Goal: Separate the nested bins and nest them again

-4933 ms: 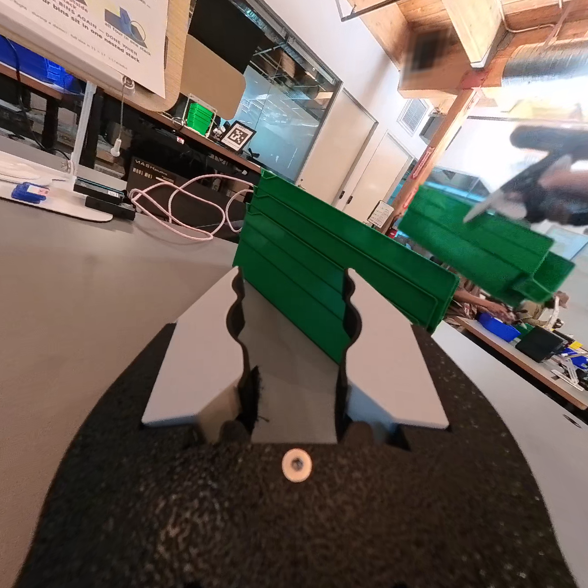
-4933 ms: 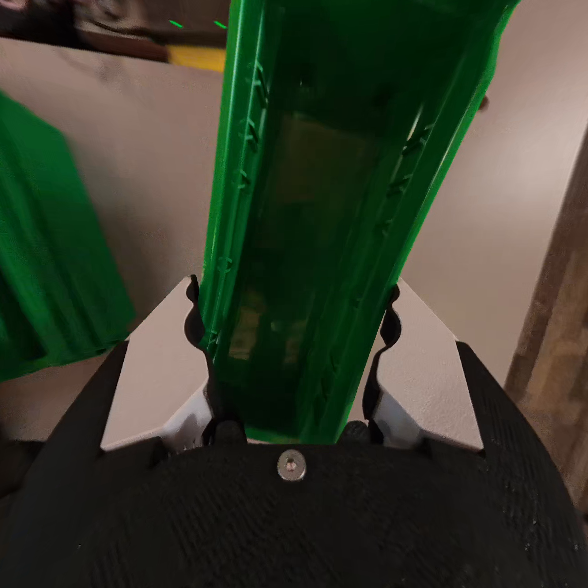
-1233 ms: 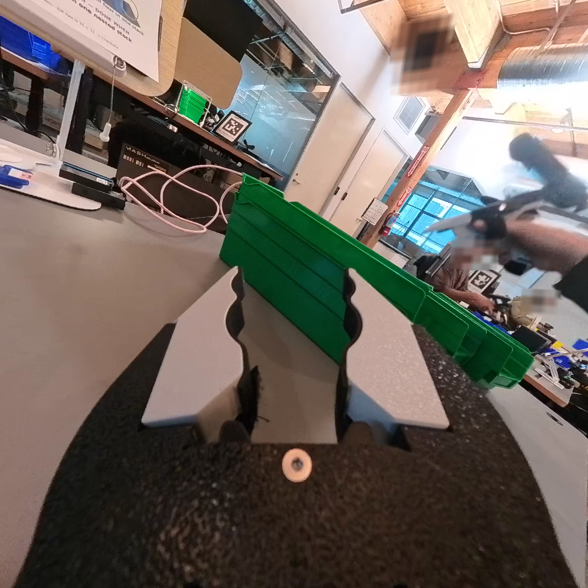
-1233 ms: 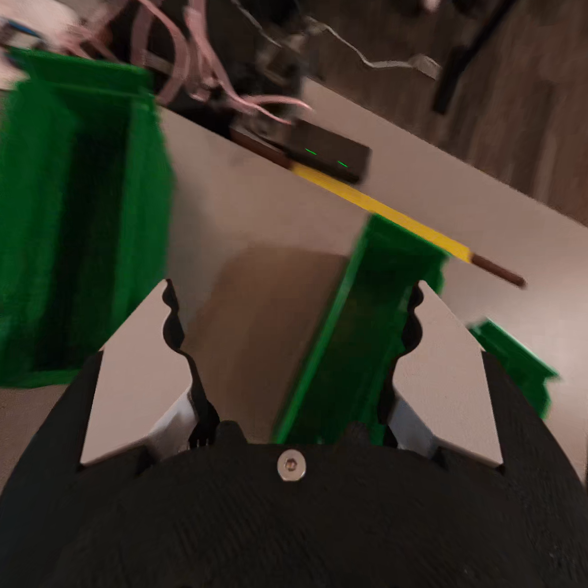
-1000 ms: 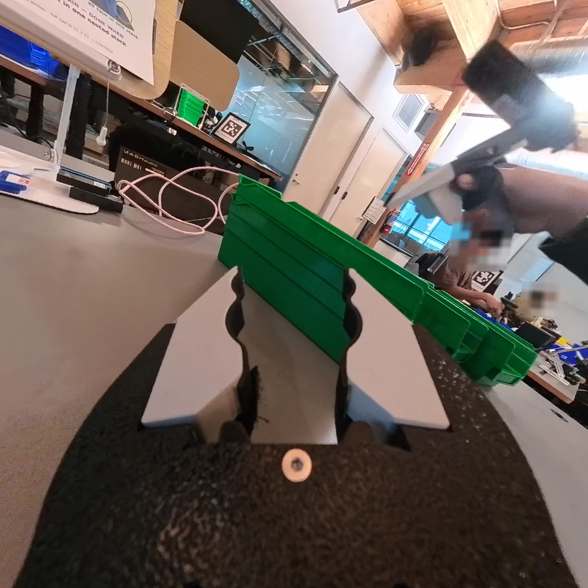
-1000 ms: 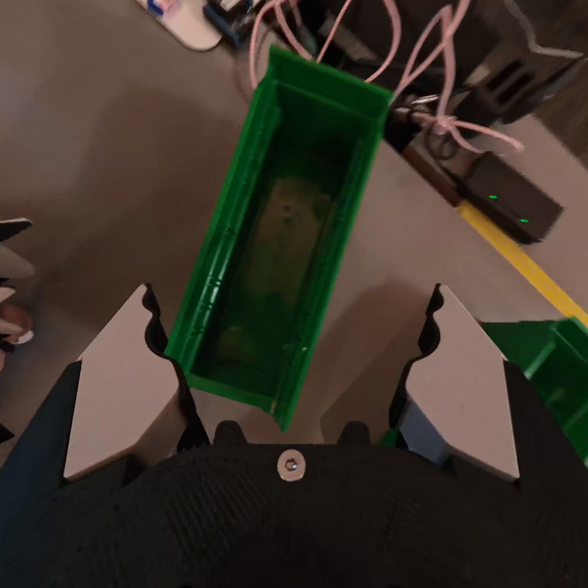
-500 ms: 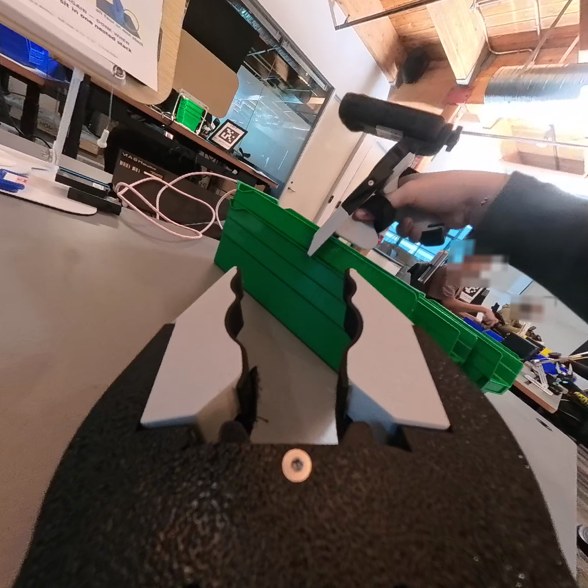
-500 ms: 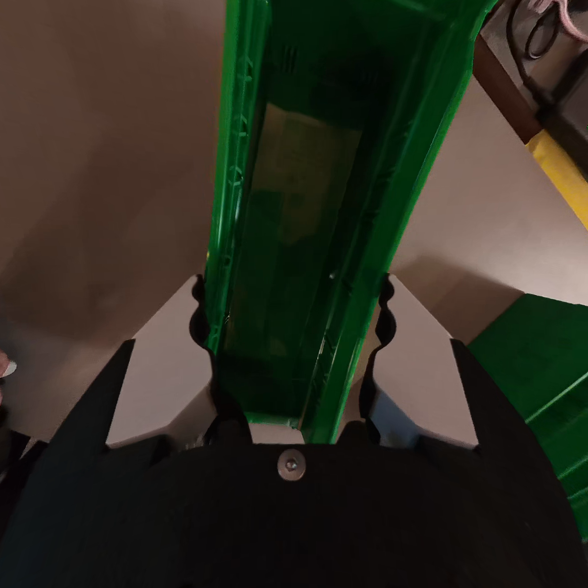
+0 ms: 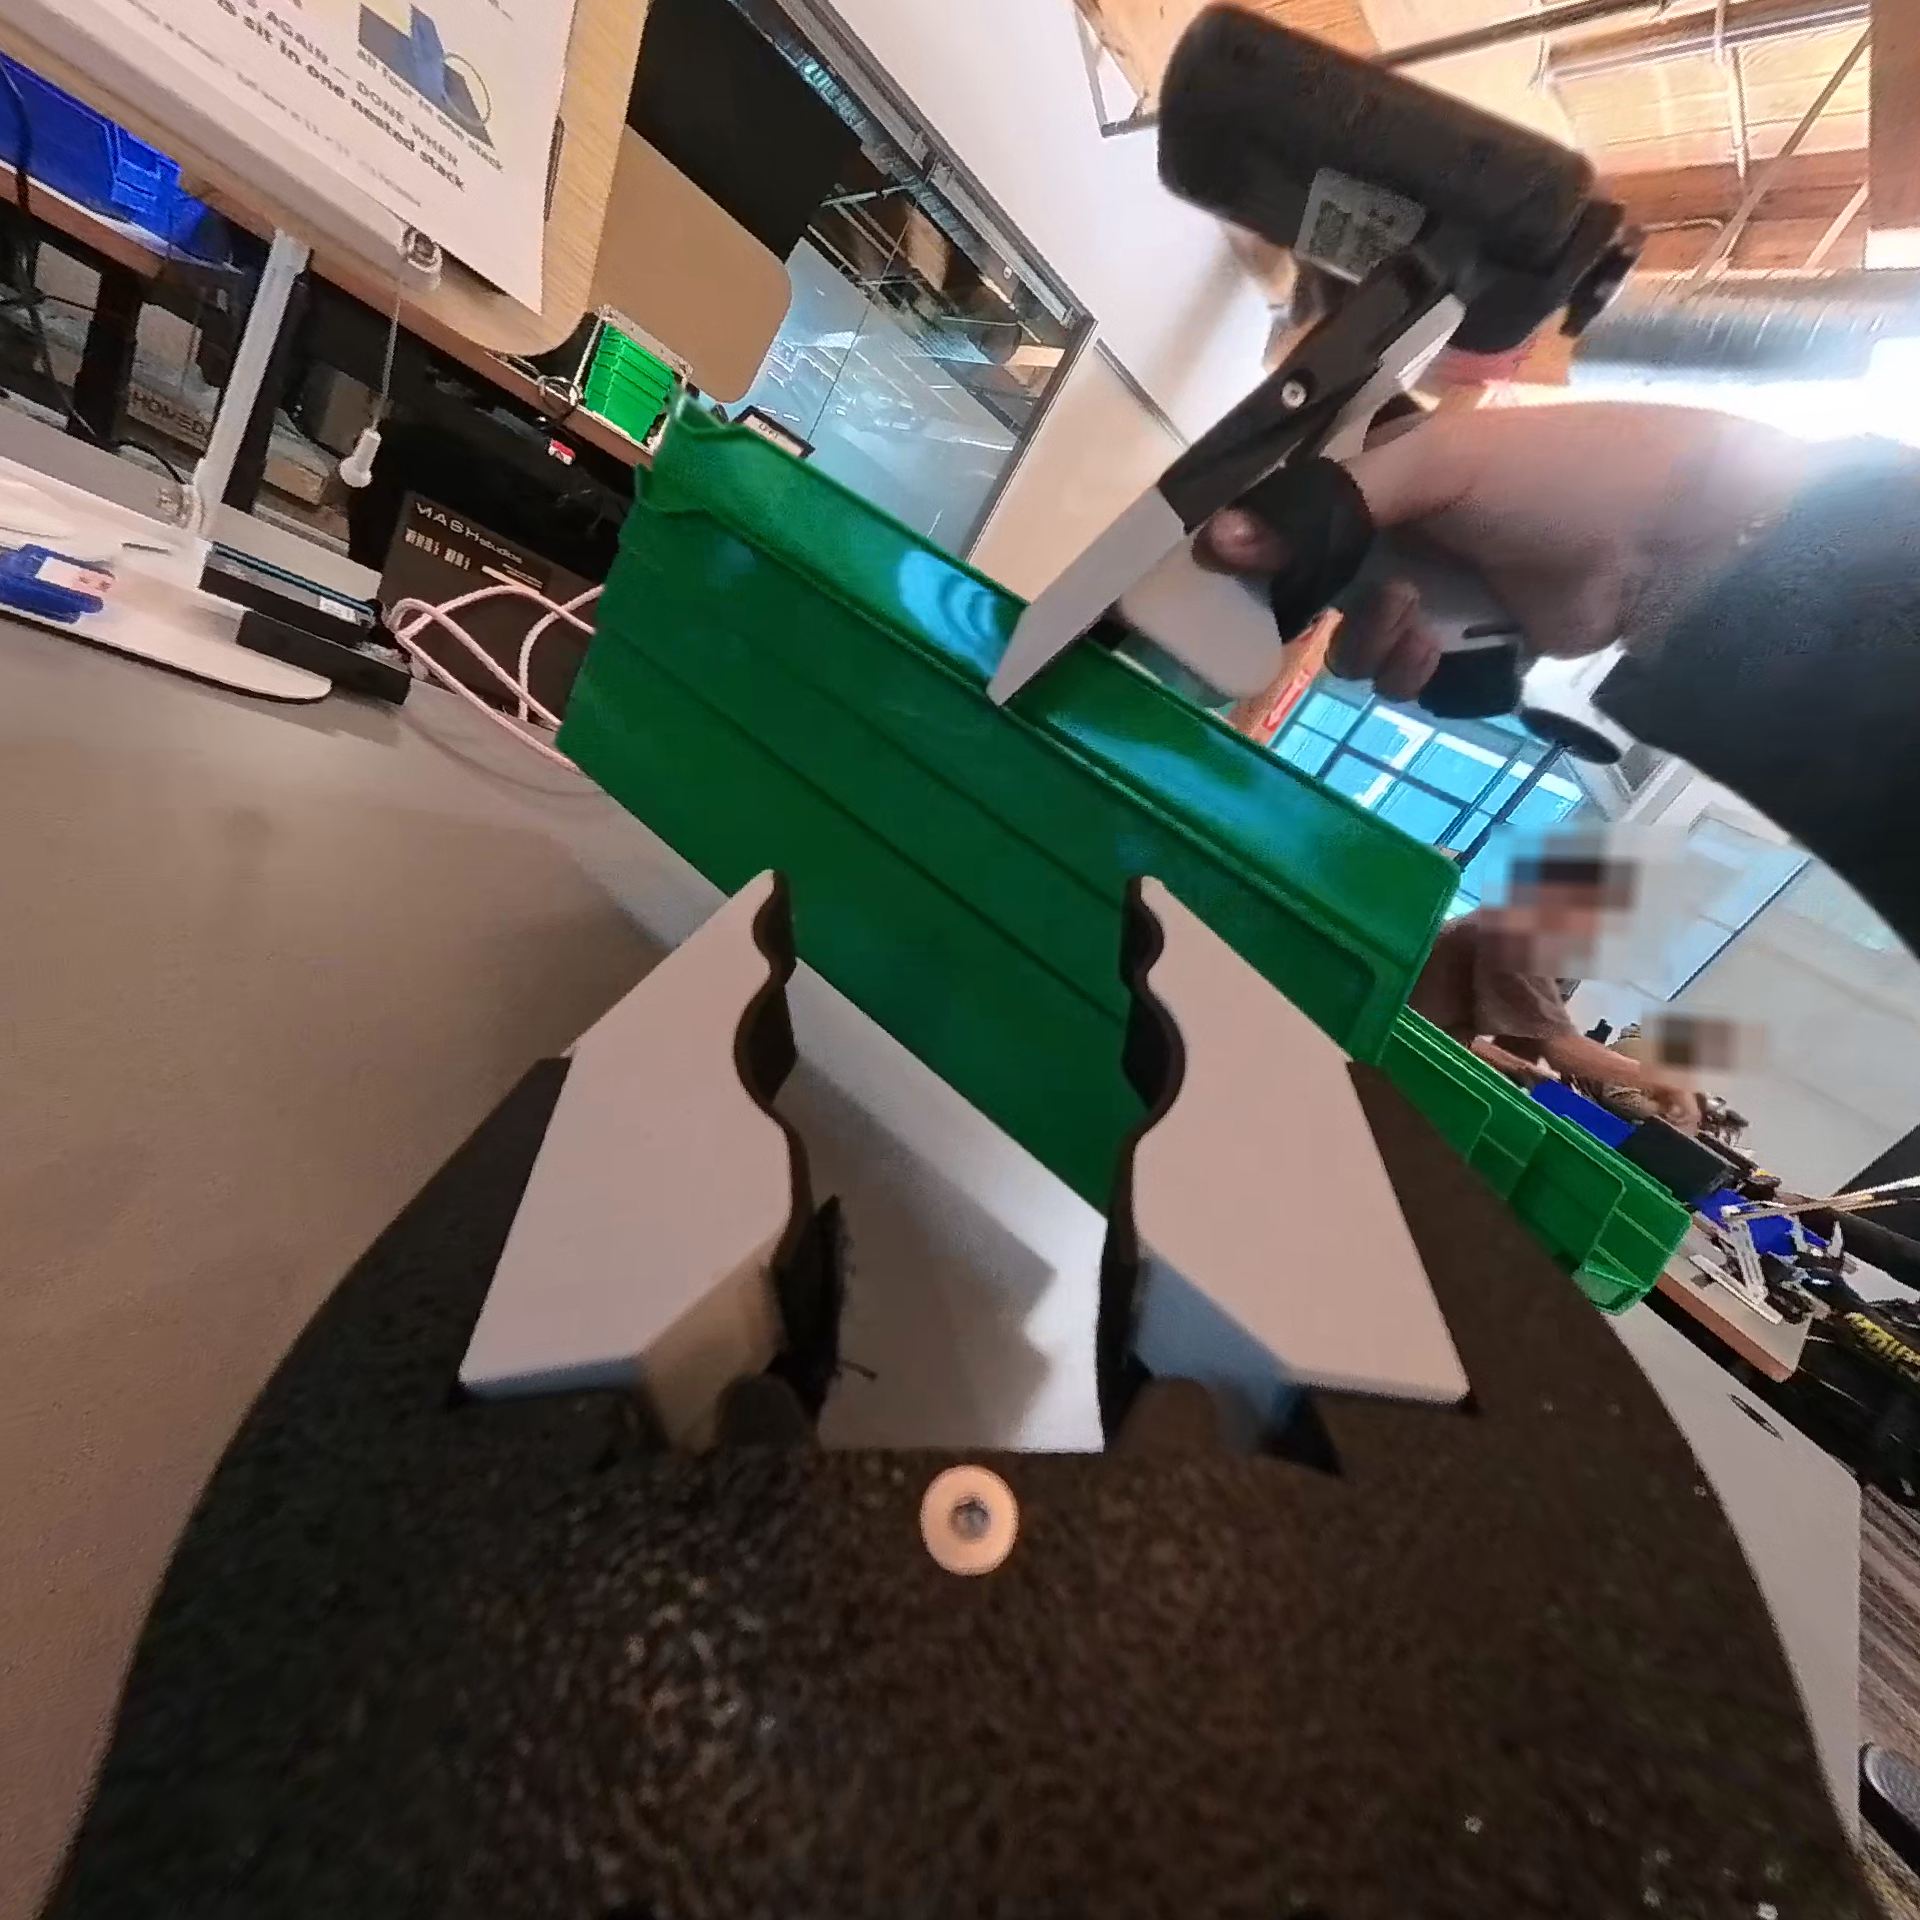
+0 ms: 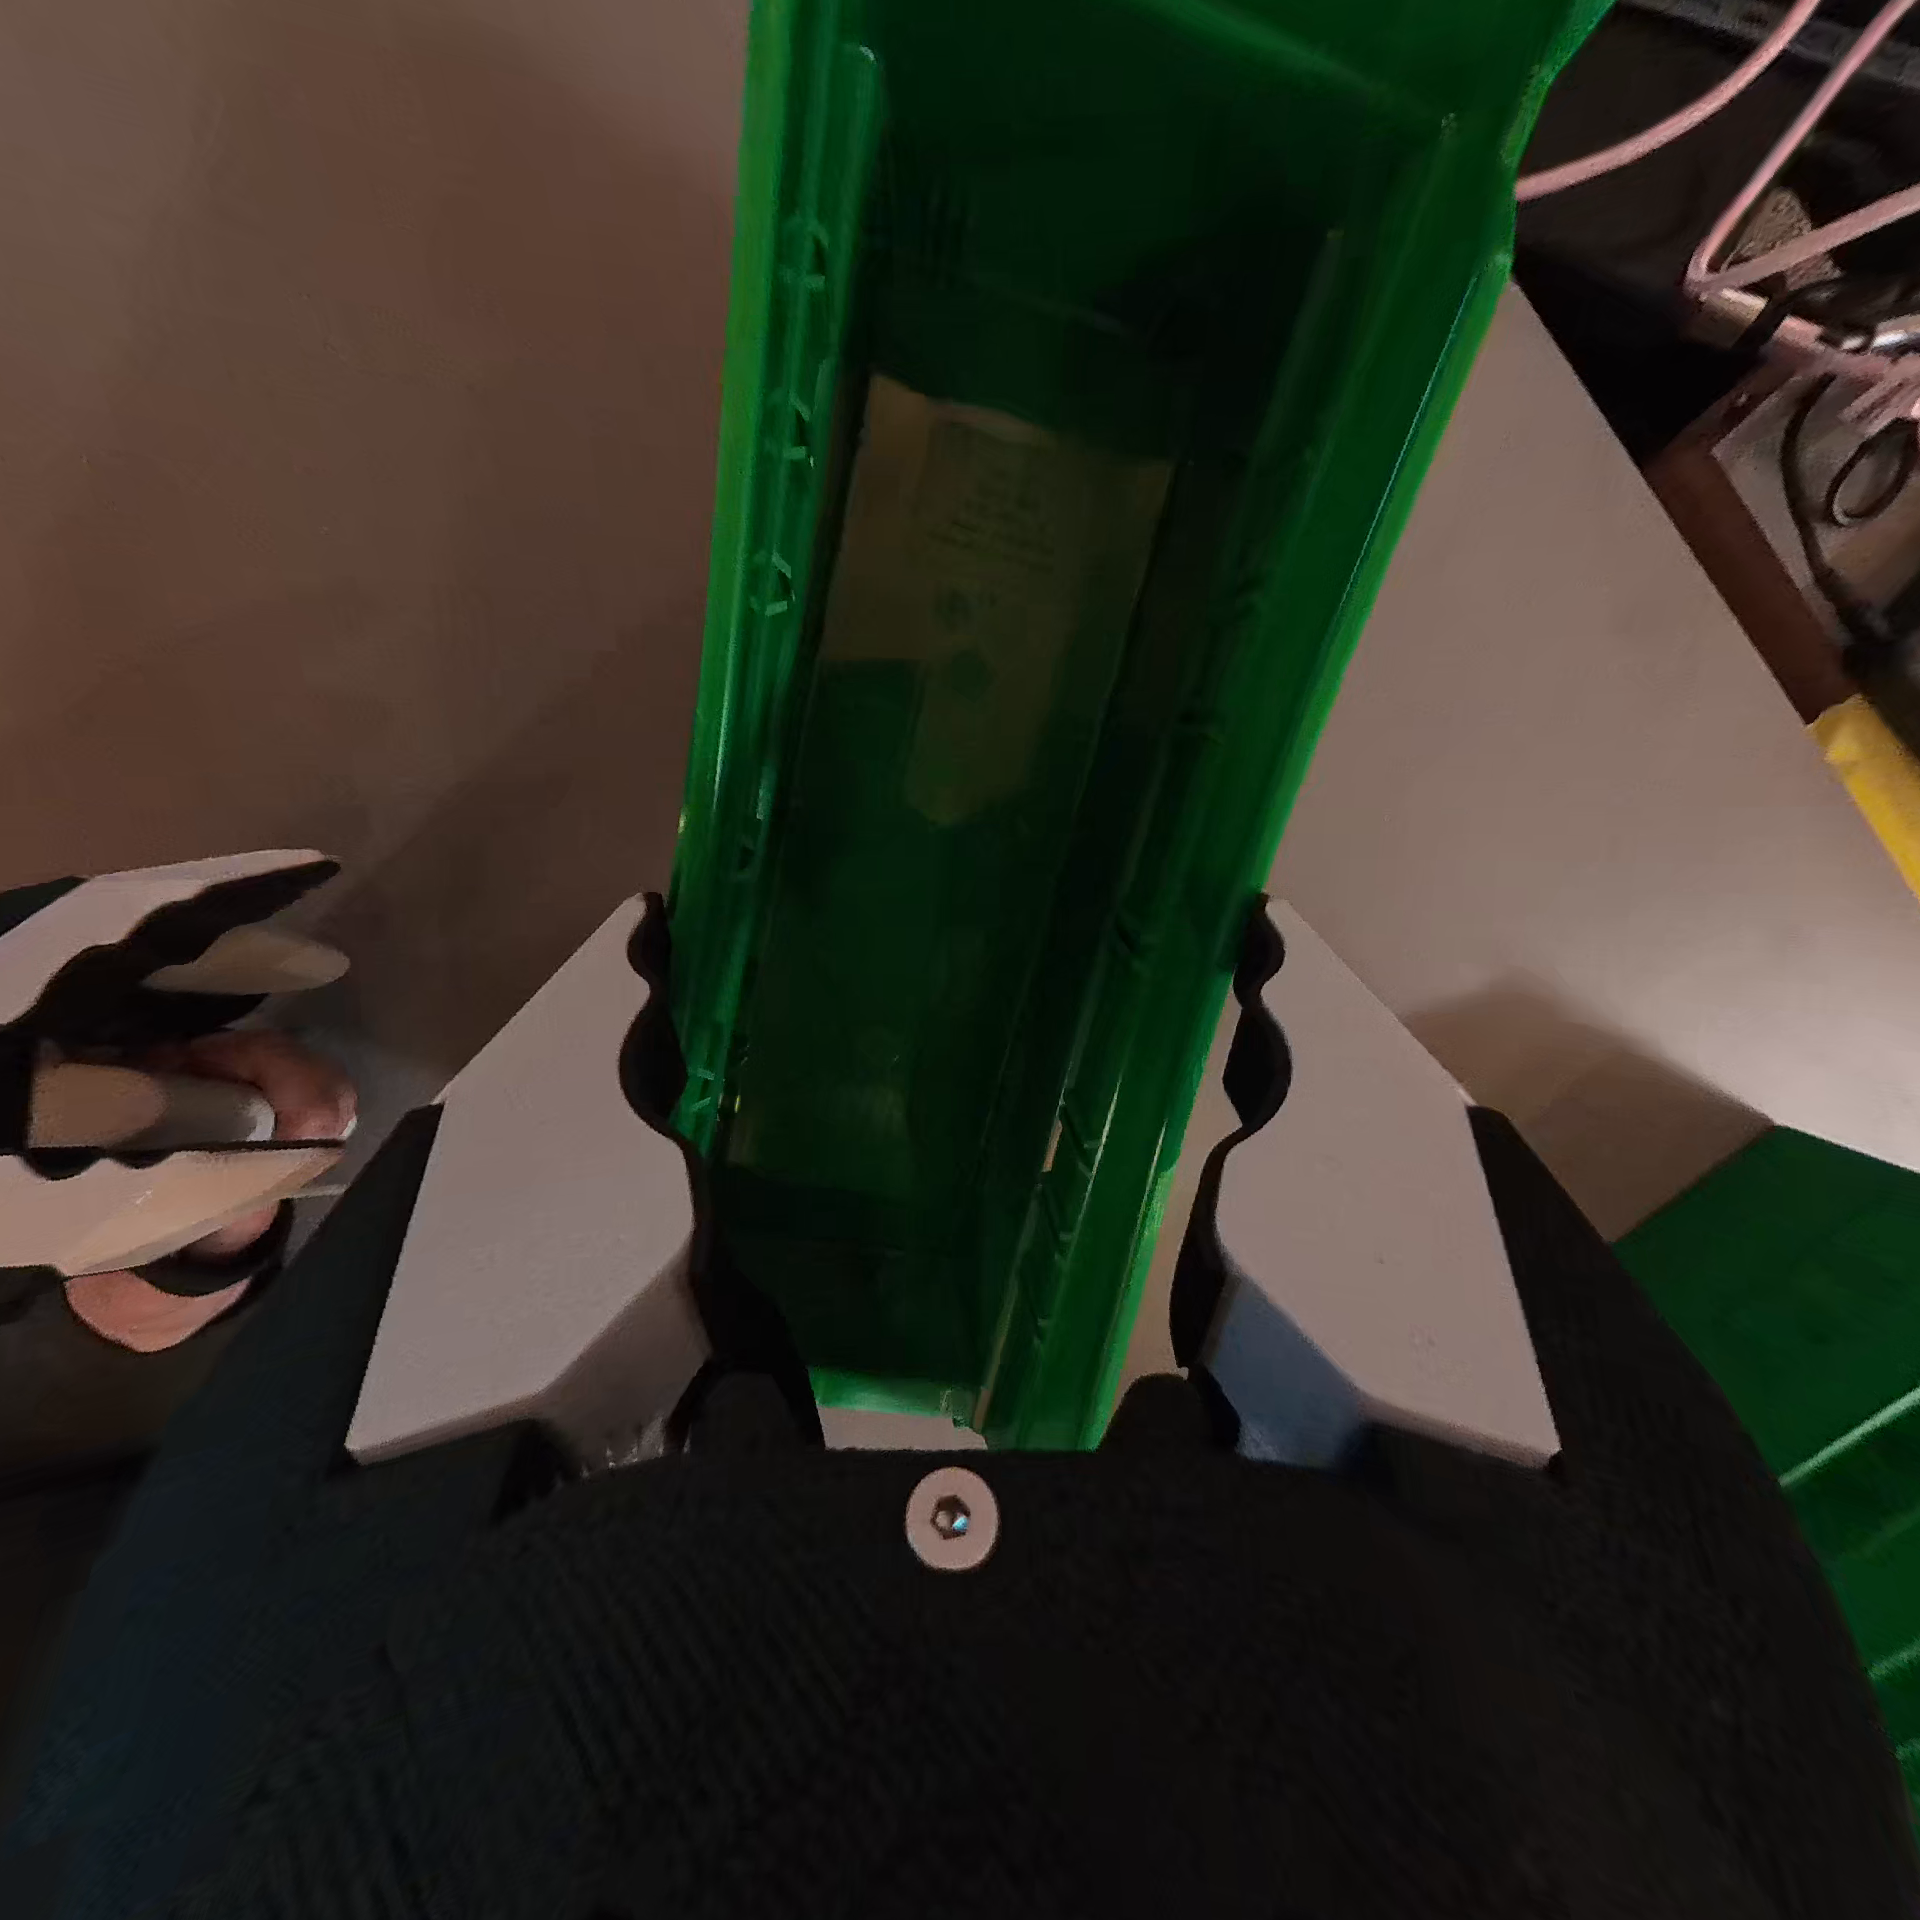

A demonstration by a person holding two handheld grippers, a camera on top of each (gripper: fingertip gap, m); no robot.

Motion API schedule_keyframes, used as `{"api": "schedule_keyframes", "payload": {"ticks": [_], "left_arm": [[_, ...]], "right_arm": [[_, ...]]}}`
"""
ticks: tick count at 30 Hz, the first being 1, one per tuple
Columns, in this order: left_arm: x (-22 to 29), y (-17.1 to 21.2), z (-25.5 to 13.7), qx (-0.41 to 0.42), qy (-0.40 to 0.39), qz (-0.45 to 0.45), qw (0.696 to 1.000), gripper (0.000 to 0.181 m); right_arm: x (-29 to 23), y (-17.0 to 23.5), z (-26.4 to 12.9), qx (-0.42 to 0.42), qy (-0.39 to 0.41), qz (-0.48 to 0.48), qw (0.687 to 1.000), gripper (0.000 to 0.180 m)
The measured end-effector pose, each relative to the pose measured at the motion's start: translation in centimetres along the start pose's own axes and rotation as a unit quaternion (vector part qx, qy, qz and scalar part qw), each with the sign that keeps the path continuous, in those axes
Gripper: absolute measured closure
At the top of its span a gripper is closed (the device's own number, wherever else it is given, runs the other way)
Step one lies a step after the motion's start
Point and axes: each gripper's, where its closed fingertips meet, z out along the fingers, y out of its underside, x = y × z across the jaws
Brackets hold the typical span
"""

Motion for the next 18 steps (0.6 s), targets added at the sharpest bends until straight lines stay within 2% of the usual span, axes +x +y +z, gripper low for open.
{"api": "schedule_keyframes", "payload": {"ticks": [1,12,18], "left_arm": [[0.0,0.0,0.0,0.0,0.0,0.0,1.0,0.119],[0.2,0.5,0.2,-0.013,0.007,0.0,1.0,0.122],[0.0,0.3,0.1,-0.009,0.006,-0.005,1.0,0.121]], "right_arm": [[-0.2,-0.2,-0.1,0.001,0.002,-0.005,1.0,0.072],[-2.0,-1.4,-1.3,0.015,-0.005,-0.026,1.0,0.072],[-0.3,-2.5,-5.5,0.062,-0.001,-0.012,0.998,0.074]]}}
